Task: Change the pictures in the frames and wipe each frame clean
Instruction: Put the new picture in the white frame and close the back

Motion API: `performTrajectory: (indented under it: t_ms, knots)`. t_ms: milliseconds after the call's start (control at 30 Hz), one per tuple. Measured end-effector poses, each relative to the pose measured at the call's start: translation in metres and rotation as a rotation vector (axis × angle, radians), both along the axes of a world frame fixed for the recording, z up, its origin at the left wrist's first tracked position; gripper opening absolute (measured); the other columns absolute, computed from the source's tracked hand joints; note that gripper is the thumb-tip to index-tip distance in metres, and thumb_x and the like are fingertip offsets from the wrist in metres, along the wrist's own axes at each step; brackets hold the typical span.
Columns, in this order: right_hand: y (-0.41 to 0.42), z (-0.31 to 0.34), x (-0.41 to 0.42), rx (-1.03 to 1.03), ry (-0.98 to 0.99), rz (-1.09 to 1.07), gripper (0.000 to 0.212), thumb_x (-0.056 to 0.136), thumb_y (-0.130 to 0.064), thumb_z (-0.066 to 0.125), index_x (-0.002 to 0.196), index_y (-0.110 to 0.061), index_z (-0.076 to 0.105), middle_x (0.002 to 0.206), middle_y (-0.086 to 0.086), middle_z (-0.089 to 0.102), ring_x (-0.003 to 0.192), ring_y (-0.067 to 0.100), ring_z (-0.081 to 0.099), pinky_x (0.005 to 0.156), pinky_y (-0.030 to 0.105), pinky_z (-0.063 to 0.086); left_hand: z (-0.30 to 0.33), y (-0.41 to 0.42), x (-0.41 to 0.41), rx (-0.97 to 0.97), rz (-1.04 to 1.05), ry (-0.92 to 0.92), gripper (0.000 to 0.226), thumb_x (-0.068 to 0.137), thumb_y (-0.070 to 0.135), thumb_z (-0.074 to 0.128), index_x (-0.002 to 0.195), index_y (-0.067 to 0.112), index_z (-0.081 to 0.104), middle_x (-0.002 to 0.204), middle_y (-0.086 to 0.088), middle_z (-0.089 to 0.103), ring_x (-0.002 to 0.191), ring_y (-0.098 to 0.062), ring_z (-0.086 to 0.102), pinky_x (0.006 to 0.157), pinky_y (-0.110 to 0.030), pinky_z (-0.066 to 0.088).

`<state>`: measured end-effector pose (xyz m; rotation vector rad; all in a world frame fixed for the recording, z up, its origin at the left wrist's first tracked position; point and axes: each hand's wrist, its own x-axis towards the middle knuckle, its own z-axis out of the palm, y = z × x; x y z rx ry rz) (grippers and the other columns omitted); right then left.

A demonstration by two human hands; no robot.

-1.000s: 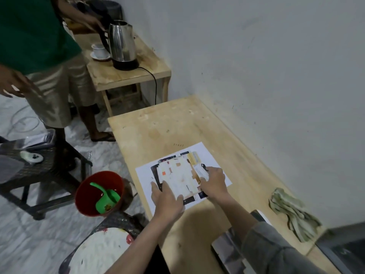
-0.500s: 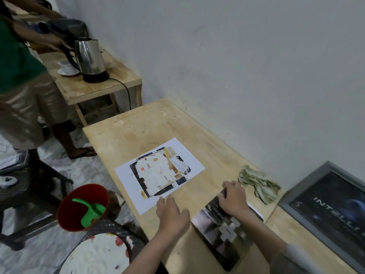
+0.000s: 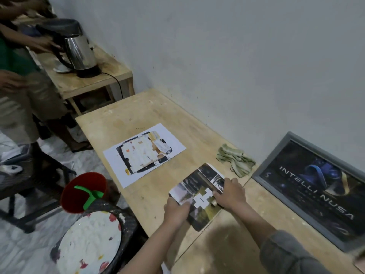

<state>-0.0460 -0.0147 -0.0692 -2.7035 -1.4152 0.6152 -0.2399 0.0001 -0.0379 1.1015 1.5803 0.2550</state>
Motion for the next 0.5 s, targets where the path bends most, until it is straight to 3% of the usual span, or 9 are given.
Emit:
performTrajectory:
  t_ms: [67, 167, 267, 333, 400, 500]
  knots:
    - [-0.003, -0.003, 0.002, 0.036, -0.023, 0.026, 0.055, 0.081, -0.058, 0.056, 0.117, -0.017, 0.045, 0.121, 0.007, 0.044, 0.113, 0.027, 0.046, 0.098, 0.042, 0.038, -0.003, -0.001, 0.007, -0.001, 0.037, 0.031, 0.054, 0.088, 0.026, 0.053, 0.132, -0.001, 0.037, 0.137, -0.024, 0.04, 0.109, -0.034, 0.052, 0.086, -0.039, 0.048]
    - [-0.004, -0.006, 0.007, 0.078, -0.038, 0.047, 0.061, 0.08, -0.059, 0.057, 0.119, -0.014, 0.045, 0.12, 0.008, 0.044, 0.113, 0.027, 0.046, 0.095, 0.039, 0.042, -0.001, -0.003, 0.015, 0.008, 0.117, 0.043, 0.052, 0.089, 0.025, 0.054, 0.132, 0.001, 0.037, 0.134, -0.018, 0.041, 0.096, -0.029, 0.051, 0.067, -0.031, 0.043]
    - [-0.003, -0.008, 0.01, 0.106, -0.024, 0.044, 0.063, 0.078, -0.06, 0.058, 0.118, -0.013, 0.046, 0.119, 0.009, 0.045, 0.11, 0.026, 0.046, 0.091, 0.037, 0.045, -0.006, -0.002, 0.018, 0.039, 0.232, 0.032, 0.038, 0.081, 0.014, 0.059, 0.113, -0.002, 0.047, 0.117, -0.022, 0.053, 0.09, -0.032, 0.056, 0.053, -0.029, 0.038]
    - [-0.002, -0.009, 0.012, 0.099, -0.023, 0.046, 0.063, 0.077, -0.061, 0.059, 0.117, -0.014, 0.046, 0.119, 0.009, 0.044, 0.111, 0.026, 0.045, 0.09, 0.037, 0.046, -0.009, -0.001, 0.019, 0.033, 0.296, -0.014, 0.027, 0.075, 0.002, 0.061, 0.1, -0.003, 0.054, 0.103, -0.02, 0.061, 0.085, -0.031, 0.061, 0.058, -0.036, 0.048]
    - [-0.002, -0.009, 0.013, 0.082, -0.013, 0.039, 0.062, 0.077, -0.06, 0.059, 0.116, -0.015, 0.045, 0.121, 0.01, 0.042, 0.114, 0.027, 0.043, 0.091, 0.039, 0.045, -0.013, 0.0, 0.019, 0.042, 0.29, -0.048, 0.02, 0.071, -0.004, 0.06, 0.091, -0.001, 0.059, 0.095, -0.018, 0.066, 0.084, -0.03, 0.064, 0.072, -0.045, 0.055]
    - [-0.005, -0.007, 0.018, 0.109, 0.072, -0.009, 0.063, 0.079, -0.056, 0.06, 0.123, -0.014, 0.044, 0.125, 0.011, 0.041, 0.118, 0.03, 0.041, 0.095, 0.041, 0.044, -0.015, 0.001, 0.018, 0.07, 0.294, -0.093, 0.021, 0.075, -0.009, 0.057, 0.09, 0.005, 0.056, 0.092, -0.015, 0.064, 0.084, -0.029, 0.062, 0.076, -0.043, 0.054]
